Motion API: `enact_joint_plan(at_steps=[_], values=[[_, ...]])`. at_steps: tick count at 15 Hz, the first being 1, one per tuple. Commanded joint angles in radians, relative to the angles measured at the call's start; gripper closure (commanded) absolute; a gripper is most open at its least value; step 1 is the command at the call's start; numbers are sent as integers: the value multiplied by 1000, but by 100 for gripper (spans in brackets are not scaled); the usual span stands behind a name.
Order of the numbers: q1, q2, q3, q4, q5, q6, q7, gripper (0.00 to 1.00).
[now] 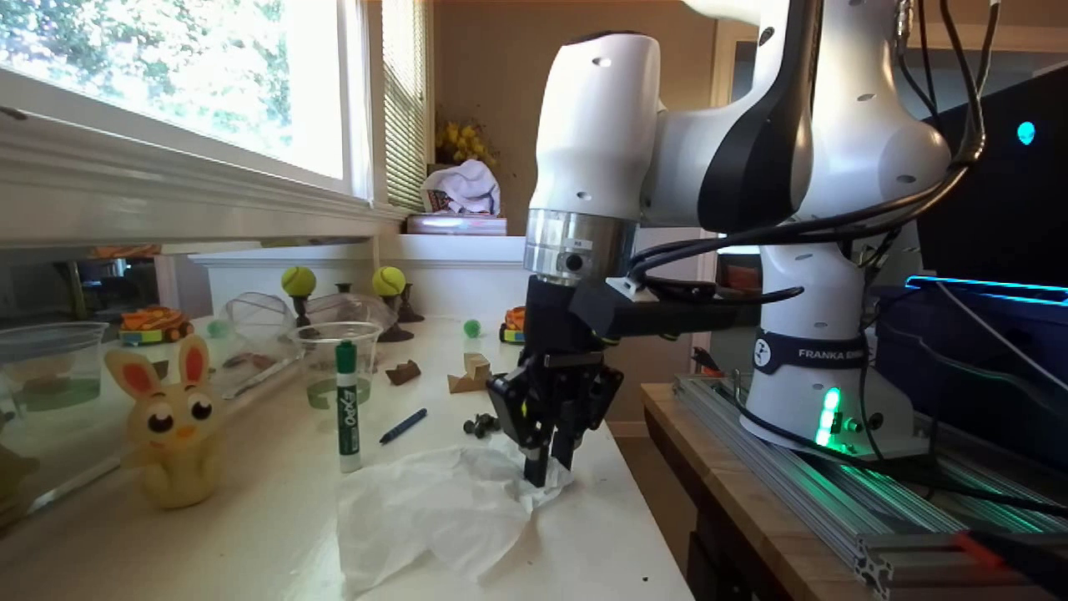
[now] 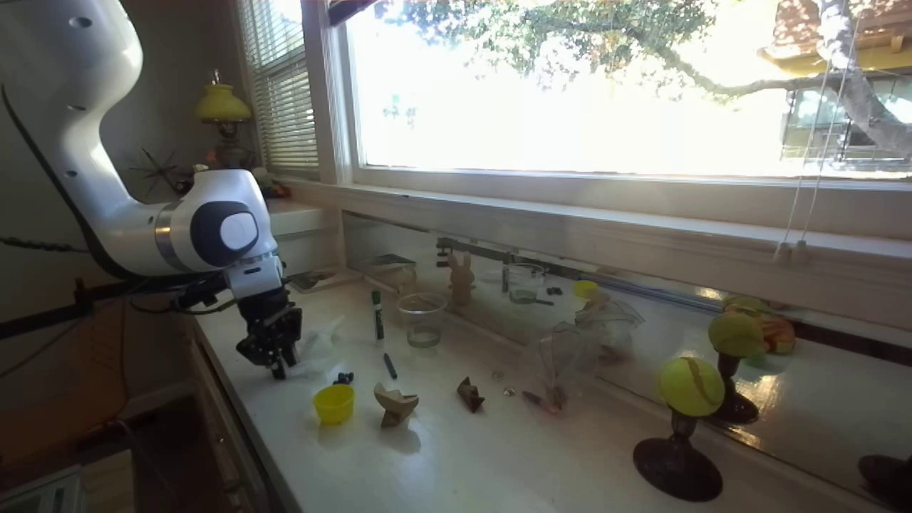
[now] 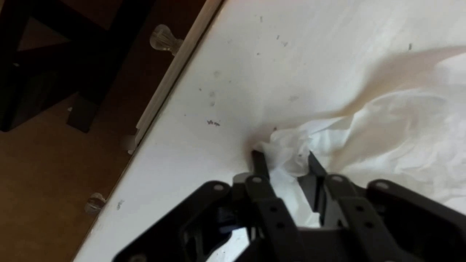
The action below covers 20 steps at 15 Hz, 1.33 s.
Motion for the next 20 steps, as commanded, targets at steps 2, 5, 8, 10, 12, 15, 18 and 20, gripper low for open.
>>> enact_joint_plan(at_steps=[2, 5, 8, 10, 12, 15, 18, 20], values=[[6, -20, 5, 6, -7, -26, 32, 100], [23, -64, 24, 26, 1, -112, 26, 100], [44, -104, 55, 71, -5, -265, 22, 100], [62, -123, 72, 109, -14, -376, 18, 100], [69, -131, 91, 149, -39, -462, 22, 100], [73, -112, 110, 206, -77, -571, 12, 100], [77, -67, 116, 251, -113, -639, -6, 100], [84, -37, 119, 280, -137, -691, -14, 100]])
